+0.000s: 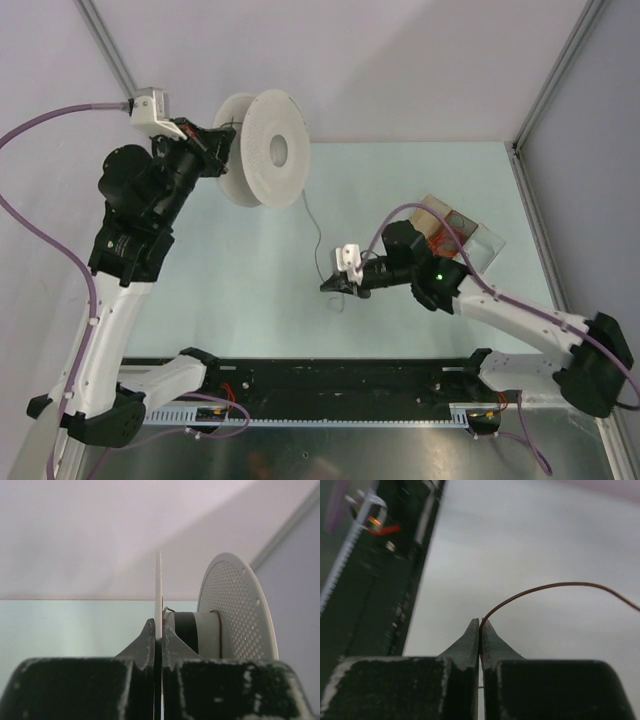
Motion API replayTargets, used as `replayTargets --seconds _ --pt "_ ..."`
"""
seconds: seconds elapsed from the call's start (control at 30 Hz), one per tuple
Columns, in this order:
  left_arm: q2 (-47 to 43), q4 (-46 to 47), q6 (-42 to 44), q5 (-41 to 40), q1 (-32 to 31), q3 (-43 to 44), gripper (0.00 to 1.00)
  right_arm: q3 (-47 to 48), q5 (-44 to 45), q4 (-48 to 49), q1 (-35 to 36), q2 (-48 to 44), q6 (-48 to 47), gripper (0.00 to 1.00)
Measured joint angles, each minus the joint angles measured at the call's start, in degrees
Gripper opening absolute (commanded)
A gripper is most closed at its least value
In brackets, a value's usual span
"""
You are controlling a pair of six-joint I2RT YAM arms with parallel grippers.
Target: Wrap the cables
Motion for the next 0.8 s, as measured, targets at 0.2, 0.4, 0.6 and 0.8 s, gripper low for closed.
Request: replayTargets --seconds 0.2,0.4,0.6,0.8 --pt "3.17 0.55 1.11 -12.24 0.20 -0.90 0.00 4.11 0.31 -5.84 8.15 -8.44 -4.22 0.00" --pt "7.91 1.03 1.09 -18.12 0.11 -7.93 0.00 7.89 3.67 -12.83 8.61 -8.35 -9.03 0.00" --pt "11.56 -0.48 3.30 -19.69 -0.70 -16.28 0.00 14.23 8.37 -14.95 9.35 -8.37 -12.07 0.00" --pt "11.82 -0.52 6.29 -14.86 -1.92 -20.33 0.00 18.80 14.10 -11.93 9.46 -7.28 -15.74 0.00"
